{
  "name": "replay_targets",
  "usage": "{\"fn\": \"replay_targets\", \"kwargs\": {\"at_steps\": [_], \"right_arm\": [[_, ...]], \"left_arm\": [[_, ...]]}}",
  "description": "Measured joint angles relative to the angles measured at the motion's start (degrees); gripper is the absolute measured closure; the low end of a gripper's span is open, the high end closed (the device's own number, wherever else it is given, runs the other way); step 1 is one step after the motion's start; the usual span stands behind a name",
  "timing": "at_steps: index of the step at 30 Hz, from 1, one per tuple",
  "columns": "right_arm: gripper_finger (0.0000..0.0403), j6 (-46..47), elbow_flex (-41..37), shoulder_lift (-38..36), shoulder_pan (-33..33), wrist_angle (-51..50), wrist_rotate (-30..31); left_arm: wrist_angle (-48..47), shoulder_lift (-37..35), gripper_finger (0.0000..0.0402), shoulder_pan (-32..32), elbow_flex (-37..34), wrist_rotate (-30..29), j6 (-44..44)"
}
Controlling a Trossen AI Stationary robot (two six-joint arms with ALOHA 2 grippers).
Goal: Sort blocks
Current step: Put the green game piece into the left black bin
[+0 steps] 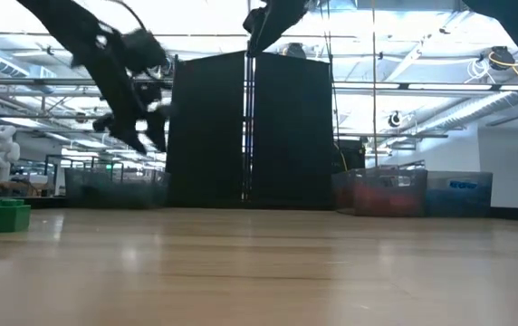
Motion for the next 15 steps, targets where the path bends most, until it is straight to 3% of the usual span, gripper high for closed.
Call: {"fn": "replay_targets", "kwargs": {"at_steps": [3,7,9,12,15], "right_arm": [[0.0197,0.0,0.0,-0.5,0.0,-2.5,-8.9],[0.0199,0.4,0.0,-0.6,1.3,-4.1,-23.7],[0.0203,-0.2,-1.1,-0.5,3.1,-1.7,-26.0],[0.021,0.0,-6.1,-0.4,5.8,9.7,-26.1],[0.0216,4.1,-14.4,-0.1,7.7,30.0,-25.5]], "left_arm": [[-3.1,-6.6,0.0142,-4.8,0.0,4.9,0.1],[-9.3,-18.6,0.0142,-13.0,0.0,7.1,-6.2],[-11.0,-25.4,0.0142,-17.3,0.0,6.7,-11.4],[-11.3,-34.7,0.0142,-23.5,0.0,4.6,-18.6],[-11.1,-41.6,0.0142,-28.6,0.0,1.1,-21.9]]}}
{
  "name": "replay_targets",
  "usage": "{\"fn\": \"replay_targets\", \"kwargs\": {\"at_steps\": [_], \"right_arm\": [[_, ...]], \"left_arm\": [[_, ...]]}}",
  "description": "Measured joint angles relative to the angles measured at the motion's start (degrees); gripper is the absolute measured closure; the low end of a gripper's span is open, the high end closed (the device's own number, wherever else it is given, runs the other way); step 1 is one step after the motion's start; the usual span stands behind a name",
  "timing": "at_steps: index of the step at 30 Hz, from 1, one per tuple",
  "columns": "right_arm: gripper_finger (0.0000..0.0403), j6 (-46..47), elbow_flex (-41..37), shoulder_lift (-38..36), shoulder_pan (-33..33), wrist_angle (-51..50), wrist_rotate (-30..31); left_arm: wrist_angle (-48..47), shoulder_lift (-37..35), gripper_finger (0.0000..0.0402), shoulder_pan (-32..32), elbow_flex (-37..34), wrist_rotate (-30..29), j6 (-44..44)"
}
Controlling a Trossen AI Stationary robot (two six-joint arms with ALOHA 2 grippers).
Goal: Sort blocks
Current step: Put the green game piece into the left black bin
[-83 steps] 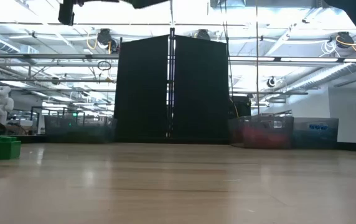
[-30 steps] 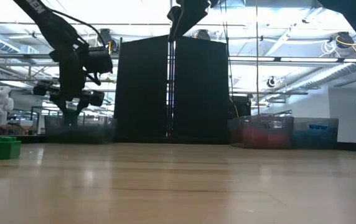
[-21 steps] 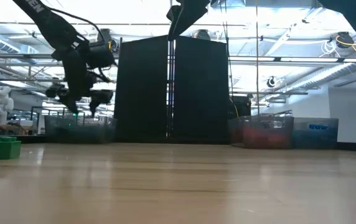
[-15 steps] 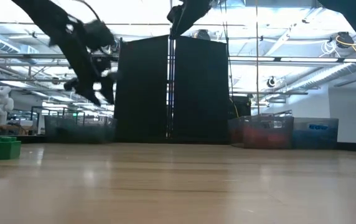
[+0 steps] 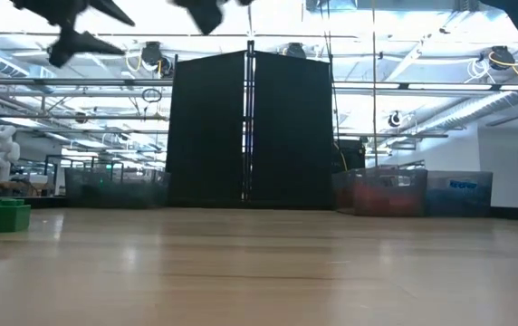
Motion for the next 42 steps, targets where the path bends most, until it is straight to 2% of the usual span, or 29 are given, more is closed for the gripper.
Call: {"fn": "replay_targets", "kwargs": {"at_steps": [3,6,9,12,15,21,27,33,42], "right_arm": [[0.0219,6.2,-8.7,0.0,1.3,21.2,3.5],[0.022,11.2,-16.9,0.0,2.4,38.5,9.7],[0.022,13.1,-22.8,1.4,4.2,52.4,16.9],[0.022,14.7,-23.9,5.2,6.6,59.3,21.6],[0.022,17.6,-21.7,9.6,8.9,59.9,26.4],[0.0208,14.9,-13.7,17.4,11.4,58.3,29.1],[0.015,14.6,-5.2,22.9,10.9,43.8,35.4],[0.0099,16.0,-3.7,24.4,9.5,38.5,33.7],[0.0101,16.2,-3.7,25.9,10.4,39.2,32.3]], "left_arm": [[-0.1,-5.2,0.0142,-3.1,0.0,-1.4,-0.5],[-0.3,-8.9,0.0142,-4.5,0.0,-1.5,-0.3],[-0.3,-11.5,0.0142,-4.8,0.0,-1.4,1.1],[-0.5,-12.8,0.0142,-4.8,0.0,-1.2,1.4],[-1.9,-13.3,0.0142,-4.8,0.0,0.0,1.5],[-4.7,-13.2,0.0142,-4.8,0.0,1.9,1.4],[-4.6,-13.2,0.0142,-4.8,0.0,2.4,1.5],[-5.0,-13.2,0.0142,-4.8,0.0,2.7,1.6],[-7.3,-13.2,0.0142,-4.8,0.0,2.7,1.4]]}}
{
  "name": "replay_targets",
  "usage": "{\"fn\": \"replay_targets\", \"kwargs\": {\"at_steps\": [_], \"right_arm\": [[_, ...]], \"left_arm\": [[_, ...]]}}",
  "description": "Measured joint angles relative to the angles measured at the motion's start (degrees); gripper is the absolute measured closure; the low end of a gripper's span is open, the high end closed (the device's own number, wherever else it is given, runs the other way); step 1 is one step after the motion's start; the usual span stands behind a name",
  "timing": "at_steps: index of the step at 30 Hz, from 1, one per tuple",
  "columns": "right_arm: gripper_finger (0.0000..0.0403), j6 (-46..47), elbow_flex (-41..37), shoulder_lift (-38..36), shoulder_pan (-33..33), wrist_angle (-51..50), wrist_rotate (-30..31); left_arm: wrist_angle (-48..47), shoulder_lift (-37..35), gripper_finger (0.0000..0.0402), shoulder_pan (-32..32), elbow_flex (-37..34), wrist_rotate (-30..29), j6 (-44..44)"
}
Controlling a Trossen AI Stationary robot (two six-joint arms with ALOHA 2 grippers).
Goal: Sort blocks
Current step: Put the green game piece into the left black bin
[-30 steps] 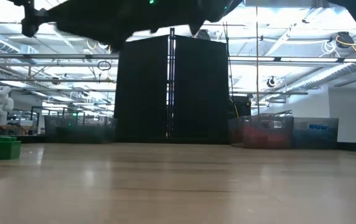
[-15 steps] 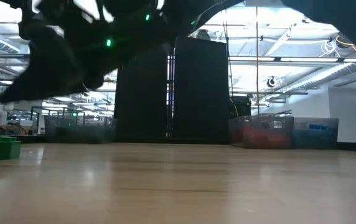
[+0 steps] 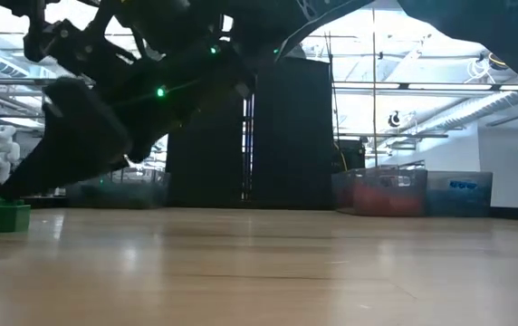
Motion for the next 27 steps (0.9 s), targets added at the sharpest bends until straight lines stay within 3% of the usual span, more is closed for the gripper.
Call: {"fn": "replay_targets", "kwargs": {"at_steps": [14,27], "right_arm": [[0.0109,1.4,0.0,3.4,-0.1,4.3,0.0],[0.0174,1.1,0.0,3.4,-0.4,5.3,-1.2]], "left_arm": [[-0.1,0.0,0.0142,0.0,0.0,0.0,0.0],[-0.1,0.0,0.0142,0.0,0.0,-0.1,0.1]]}}
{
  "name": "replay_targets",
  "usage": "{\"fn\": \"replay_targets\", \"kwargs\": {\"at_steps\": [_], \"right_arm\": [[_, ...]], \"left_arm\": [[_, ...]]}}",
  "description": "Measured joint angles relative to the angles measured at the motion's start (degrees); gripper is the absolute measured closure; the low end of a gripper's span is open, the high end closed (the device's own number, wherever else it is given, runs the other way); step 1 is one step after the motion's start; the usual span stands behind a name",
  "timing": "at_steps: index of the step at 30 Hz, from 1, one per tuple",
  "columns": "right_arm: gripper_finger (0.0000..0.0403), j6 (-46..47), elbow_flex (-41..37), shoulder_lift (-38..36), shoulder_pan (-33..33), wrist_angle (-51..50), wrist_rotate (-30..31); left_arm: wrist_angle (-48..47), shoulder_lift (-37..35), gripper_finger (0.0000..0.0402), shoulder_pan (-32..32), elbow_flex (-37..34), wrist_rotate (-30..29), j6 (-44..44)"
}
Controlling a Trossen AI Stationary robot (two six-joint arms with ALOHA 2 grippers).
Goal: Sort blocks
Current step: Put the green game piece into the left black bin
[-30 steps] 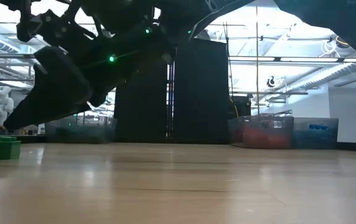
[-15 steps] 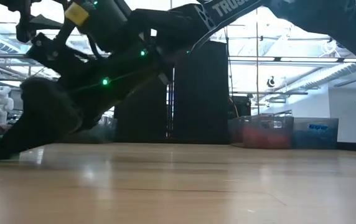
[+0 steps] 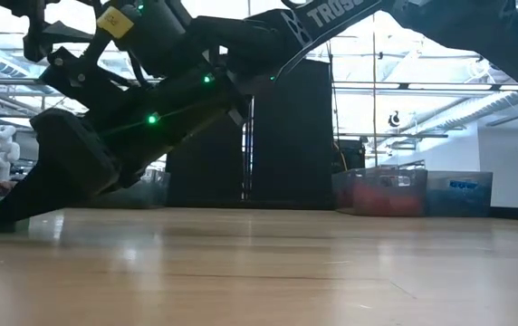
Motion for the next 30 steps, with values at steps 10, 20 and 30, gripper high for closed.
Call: {"fn": "replay_targets", "kwargs": {"at_steps": [10,20,30], "right_arm": [[0.0269,0.1,0.0,0.0,0.0,0.1,-0.1],[0.0285,5.8,0.0,-0.4,0.1,-0.3,0.4],[0.0285,5.4,-0.1,-6.5,-0.8,-1.0,3.5]], "left_arm": [[0.0,0.0,0.0142,0.0,0.0,0.0,-0.1],[0.0,0.0,0.0142,0.0,0.0,0.0,0.0],[0.0,0.0,0.0142,0.0,0.0,0.0,0.0]]}}
